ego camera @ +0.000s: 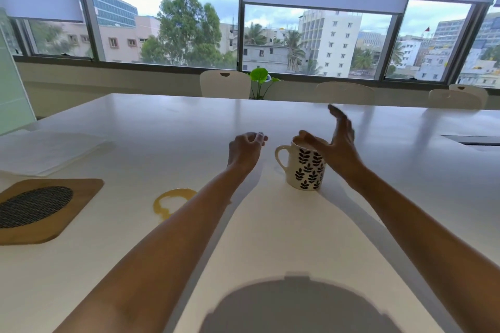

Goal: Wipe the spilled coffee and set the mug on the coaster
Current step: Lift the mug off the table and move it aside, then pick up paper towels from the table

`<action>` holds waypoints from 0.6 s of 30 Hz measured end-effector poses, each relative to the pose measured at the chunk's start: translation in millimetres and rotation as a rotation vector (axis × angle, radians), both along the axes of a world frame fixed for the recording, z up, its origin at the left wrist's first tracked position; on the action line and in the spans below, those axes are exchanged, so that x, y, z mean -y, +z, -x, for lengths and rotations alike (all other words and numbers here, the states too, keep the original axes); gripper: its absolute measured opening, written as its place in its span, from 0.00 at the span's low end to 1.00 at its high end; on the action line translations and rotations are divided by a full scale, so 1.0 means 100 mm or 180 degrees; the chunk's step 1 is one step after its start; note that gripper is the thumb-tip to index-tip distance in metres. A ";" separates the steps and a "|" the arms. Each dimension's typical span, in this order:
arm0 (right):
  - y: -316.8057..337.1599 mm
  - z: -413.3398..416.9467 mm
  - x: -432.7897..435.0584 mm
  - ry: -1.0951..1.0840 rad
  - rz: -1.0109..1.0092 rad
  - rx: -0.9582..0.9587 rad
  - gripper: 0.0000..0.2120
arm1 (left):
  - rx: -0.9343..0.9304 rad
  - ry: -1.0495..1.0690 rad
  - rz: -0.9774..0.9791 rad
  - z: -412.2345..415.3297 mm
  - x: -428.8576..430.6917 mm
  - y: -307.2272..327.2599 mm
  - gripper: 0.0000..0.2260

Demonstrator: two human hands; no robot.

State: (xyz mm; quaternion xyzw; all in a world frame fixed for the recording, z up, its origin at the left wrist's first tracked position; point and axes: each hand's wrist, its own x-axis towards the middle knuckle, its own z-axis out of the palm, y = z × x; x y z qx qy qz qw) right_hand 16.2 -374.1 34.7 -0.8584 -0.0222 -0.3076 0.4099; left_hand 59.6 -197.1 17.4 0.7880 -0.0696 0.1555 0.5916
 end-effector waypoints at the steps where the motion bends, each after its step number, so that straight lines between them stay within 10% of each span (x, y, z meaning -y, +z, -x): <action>1: 0.07 0.03 -0.07 -0.0011 -0.0039 0.0325 0.37 | 0.0090 0.0110 -0.0144 -0.02 -0.10 0.04 0.15; 8: 0.41 0.03 -0.97 0.0143 0.0508 0.1342 0.10 | 0.0478 0.0794 -0.0874 -0.17 -1.23 0.32 0.13; 18: 0.15 -0.31 -2.98 0.0832 0.0406 0.0916 0.05 | 0.0385 0.1522 -0.1411 -0.14 -3.34 0.33 0.14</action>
